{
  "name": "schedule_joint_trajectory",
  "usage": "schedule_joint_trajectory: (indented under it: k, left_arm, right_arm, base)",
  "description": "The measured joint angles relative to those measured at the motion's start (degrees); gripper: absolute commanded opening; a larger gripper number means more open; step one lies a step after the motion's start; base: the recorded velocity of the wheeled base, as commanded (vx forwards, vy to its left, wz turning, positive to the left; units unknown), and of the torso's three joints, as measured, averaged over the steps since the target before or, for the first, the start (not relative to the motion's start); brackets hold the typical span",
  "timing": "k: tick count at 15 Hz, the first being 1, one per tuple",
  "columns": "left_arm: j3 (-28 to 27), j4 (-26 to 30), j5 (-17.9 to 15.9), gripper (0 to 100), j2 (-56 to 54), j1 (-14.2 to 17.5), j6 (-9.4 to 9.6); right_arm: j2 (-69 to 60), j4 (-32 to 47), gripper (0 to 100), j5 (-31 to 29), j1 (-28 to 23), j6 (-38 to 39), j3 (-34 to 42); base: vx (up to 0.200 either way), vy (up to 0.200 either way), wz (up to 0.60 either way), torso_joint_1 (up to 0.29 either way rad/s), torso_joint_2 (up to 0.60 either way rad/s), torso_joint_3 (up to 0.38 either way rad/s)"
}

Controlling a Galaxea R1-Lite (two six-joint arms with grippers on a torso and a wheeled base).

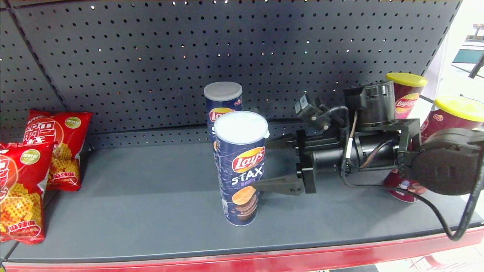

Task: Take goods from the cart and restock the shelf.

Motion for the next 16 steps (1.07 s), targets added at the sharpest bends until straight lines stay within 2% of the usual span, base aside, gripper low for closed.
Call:
schedule_joint_trajectory:
  k: [3,7,15,16]
  left_arm:
    - [0.0,0.0,0.0,100,0.0,0.0,0.02]
    - [0.1,0.0,0.0,100,0.0,0.0,0.02]
    - [0.0,0.0,0.0,100,0.0,0.0,0.02]
    - [0.0,0.0,0.0,100,0.0,0.0,0.0]
  right_arm:
    - [-3.6,0.0,100,0.5,-2.4,0.0,2.1]
    - [-5.6,0.0,100,0.5,-2.3,0.0,2.5]
    - [-2.3,0.0,100,0.5,4.9,0.0,-1.3]
    - [-1.6,-0.1,0,0.5,6.0,-0.1,-2.0]
  base:
    - [0.0,0.0,0.0,0.0,0.0,0.0]
    - [0.0,0.0,0.0,0.0,0.0,0.0]
    - [0.0,0.0,0.0,0.0,0.0,0.0]
    - [0.0,0.0,0.0,0.0,0.0,0.0]
